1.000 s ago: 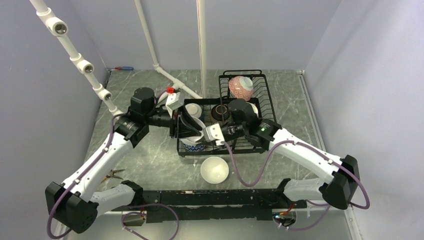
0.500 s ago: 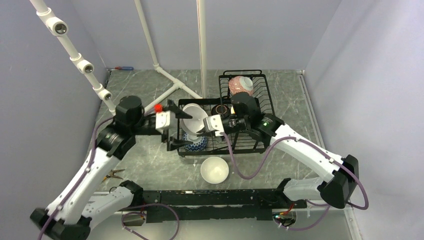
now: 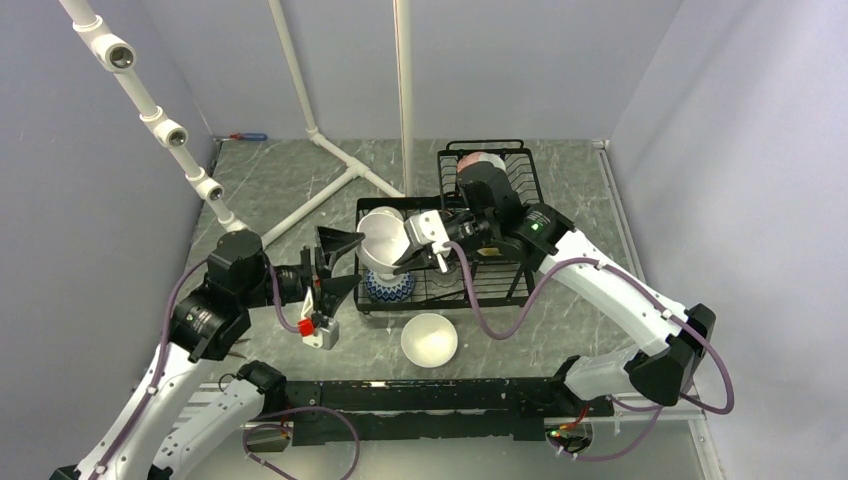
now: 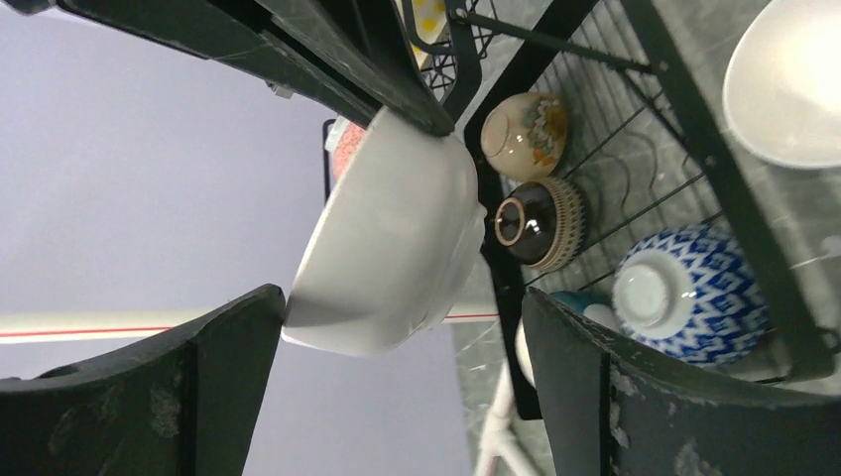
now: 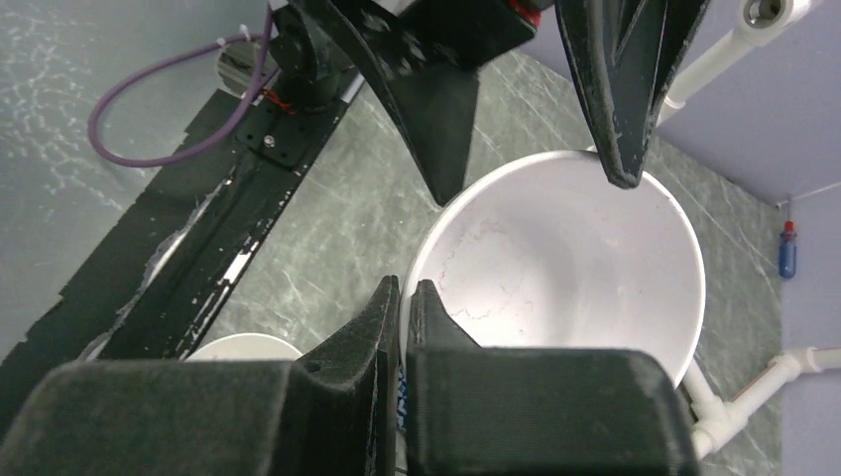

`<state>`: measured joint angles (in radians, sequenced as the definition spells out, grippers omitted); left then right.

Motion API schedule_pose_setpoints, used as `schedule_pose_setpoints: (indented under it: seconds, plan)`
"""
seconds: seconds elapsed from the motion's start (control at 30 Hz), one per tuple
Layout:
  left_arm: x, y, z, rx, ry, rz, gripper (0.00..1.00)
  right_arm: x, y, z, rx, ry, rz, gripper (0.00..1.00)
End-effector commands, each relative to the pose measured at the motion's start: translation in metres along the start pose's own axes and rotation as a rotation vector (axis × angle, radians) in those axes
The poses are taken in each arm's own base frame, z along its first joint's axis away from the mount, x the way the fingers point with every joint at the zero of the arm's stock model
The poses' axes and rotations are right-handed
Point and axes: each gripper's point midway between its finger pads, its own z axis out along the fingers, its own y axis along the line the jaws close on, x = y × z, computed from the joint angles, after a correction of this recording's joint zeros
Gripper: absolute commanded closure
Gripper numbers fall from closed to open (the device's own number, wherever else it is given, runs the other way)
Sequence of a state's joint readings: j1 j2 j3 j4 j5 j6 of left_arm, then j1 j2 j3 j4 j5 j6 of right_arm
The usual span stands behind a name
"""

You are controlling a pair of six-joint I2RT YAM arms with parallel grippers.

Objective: Load the bowls into the dish rack
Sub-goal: Turn the bowl upside down on the dish rack.

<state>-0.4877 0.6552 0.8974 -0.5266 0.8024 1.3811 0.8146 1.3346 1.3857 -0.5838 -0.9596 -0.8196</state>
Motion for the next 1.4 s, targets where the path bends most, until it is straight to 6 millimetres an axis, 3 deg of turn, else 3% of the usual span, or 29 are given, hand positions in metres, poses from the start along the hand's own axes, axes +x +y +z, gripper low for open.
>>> schedule_pose_setpoints:
  seconds: [0.0,0.17,0.4,0.6,0.83,0.9,1.2,1.3,1.37]
  plan:
    - [0.008,0.005,0.002,0.041,0.026,0.207,0.06,-0.048,-0.001,-0.009,-0.026,-0.104,-0.070,1.00]
    - [0.006,0.003,0.012,0.104,-0.027,0.250,0.10,-0.059,-0.009,-0.008,-0.005,-0.136,0.033,1.00]
    - [0.003,0.001,0.034,0.148,-0.022,0.364,0.16,-0.058,-0.029,0.002,-0.012,-0.098,0.230,1.00]
    - [0.006,-0.012,0.041,0.249,0.030,0.352,0.28,-0.057,-0.037,0.004,-0.002,-0.071,0.286,1.00]
    - [0.016,-0.020,0.032,0.301,0.101,0.279,0.13,-0.053,-0.037,0.002,0.007,-0.044,0.290,1.00]
    - [0.017,-0.023,0.030,0.319,0.109,0.256,0.13,-0.053,-0.037,0.003,0.002,-0.039,0.294,1.00]
    - [0.020,-0.017,0.032,0.309,0.140,0.168,0.39,-0.049,-0.039,0.004,0.001,-0.019,0.313,1.00]
    - [0.021,-0.016,0.031,0.318,0.151,0.145,0.56,-0.047,-0.040,0.004,0.006,-0.014,0.316,1.00]
    - [0.022,-0.017,0.031,0.328,0.156,0.122,0.73,-0.046,-0.042,0.004,0.019,-0.006,0.319,1.00]
